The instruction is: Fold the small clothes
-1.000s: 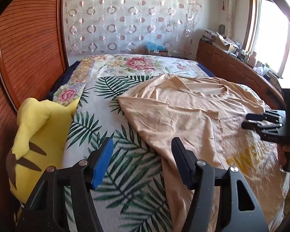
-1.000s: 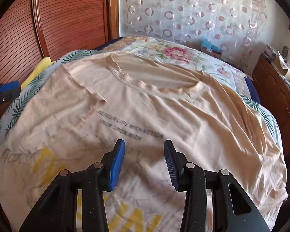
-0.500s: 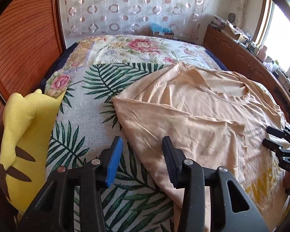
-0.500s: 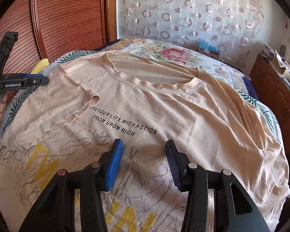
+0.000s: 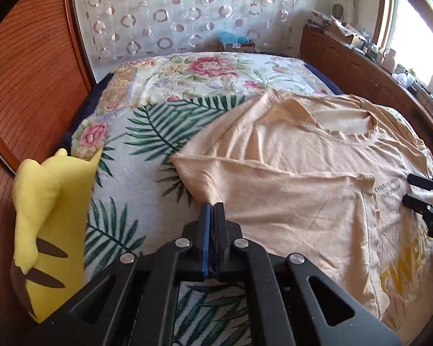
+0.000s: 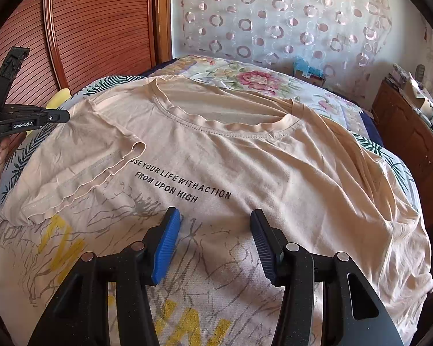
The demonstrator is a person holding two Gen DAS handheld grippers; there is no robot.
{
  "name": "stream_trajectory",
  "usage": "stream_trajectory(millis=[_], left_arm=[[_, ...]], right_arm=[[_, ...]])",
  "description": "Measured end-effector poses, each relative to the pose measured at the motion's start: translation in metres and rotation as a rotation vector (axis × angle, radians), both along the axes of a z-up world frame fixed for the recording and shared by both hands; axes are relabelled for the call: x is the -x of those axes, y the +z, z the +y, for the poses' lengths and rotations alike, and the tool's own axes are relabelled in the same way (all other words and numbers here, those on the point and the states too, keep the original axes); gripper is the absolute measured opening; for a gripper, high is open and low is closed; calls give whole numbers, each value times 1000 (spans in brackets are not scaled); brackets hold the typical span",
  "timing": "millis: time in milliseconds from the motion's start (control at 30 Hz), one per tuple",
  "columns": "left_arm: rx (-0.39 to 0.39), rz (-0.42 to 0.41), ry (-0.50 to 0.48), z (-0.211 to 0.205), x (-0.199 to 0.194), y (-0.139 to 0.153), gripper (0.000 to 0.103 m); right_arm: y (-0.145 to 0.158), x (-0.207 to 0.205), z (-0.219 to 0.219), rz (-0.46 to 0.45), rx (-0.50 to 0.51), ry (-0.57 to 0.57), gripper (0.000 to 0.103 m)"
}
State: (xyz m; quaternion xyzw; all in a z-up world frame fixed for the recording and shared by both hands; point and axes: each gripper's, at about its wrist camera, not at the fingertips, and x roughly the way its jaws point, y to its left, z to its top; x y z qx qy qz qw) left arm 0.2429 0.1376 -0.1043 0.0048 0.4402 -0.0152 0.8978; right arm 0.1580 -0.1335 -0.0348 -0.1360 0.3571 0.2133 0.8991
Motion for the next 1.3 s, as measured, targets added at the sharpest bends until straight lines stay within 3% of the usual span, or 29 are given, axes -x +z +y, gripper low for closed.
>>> stream_trajectory(millis=[367,467,567,600,700,733,1100,1300], left_arm=[[-11,-52,89,38,-4,17,3],[46,-67,85,41,2,24,3],[40,-104,45,31,15,34,3],[44,-111,25,26,19,36,6],[74,-118,-27,12,35,38,40],[87,-119,-49,7,41,37,44],[44,-25,-172,-49,58,8,52],[2,12,-185,-55,57,-7,57]], right_arm=[[0,0,0,-3,3,-2,53],[0,0,0,-3,3,-2,53],[0,0,0,-3,3,-3,54],[0,0,0,-3,3,-4,54],[0,0,0,-4,4,-5,54],[0,0,0,-4,4,-5,54],[0,0,0,-5,4,-7,54],[0,0,0,-6,4,-9,54]])
